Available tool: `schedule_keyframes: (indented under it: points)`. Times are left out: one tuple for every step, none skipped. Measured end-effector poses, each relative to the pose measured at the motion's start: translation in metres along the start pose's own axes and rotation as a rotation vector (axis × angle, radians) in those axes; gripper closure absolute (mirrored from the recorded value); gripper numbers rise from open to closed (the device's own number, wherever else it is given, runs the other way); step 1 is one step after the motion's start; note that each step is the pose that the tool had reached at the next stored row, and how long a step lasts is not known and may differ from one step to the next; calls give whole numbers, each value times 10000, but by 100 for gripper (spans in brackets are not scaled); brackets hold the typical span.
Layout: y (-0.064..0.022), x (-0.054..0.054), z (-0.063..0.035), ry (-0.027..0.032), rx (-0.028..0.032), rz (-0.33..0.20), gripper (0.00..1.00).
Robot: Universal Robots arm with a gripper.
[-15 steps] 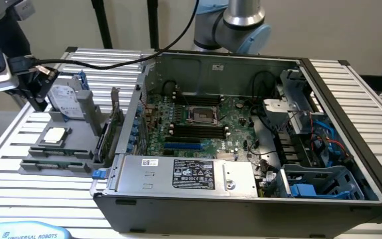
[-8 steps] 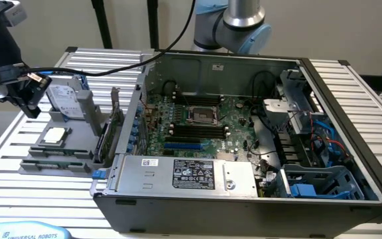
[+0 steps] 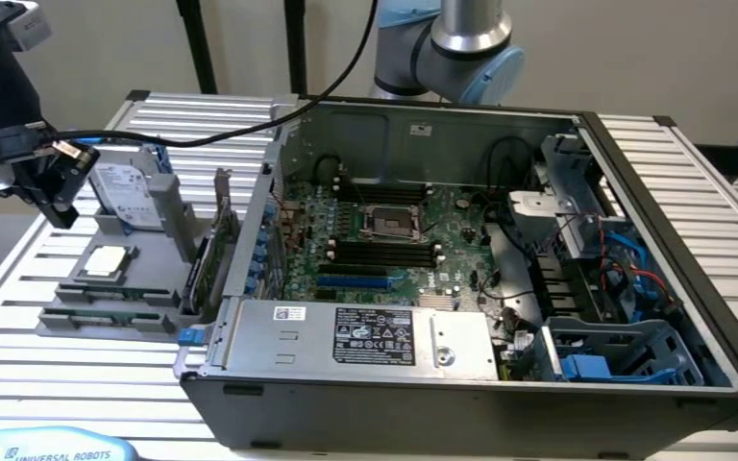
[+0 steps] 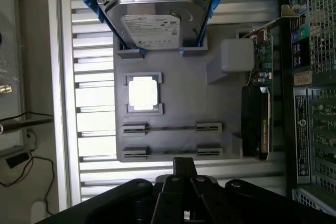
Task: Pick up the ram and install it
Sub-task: 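Pick up the ram and move it above insertion slot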
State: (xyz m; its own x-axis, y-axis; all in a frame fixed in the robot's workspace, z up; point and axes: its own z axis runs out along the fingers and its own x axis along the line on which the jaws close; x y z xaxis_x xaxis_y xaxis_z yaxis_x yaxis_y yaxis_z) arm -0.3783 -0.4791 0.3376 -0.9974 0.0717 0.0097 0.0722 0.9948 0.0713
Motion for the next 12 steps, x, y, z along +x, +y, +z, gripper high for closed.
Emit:
schedule_keyframes:
  points:
    - [0,0,0,0,-1,0,89]
    - [0,0,0,0,0,0,89]
    - [0,0,0,0,0,0,89]
    - [0,0,0,0,0,0,89]
    - [0,0,0,0,-1,0,89]
    - [0,0,0,0,0,0,89]
    - [0,0,0,0,0,0,89]
    - [0,0,0,1,0,-9,89]
    - [0,0,1,6,1,-81,89]
    - [0,0,3,17,2,-248,89]
    - [0,0,4,30,3,-429,89]
    - [0,0,6,43,6,-608,89]
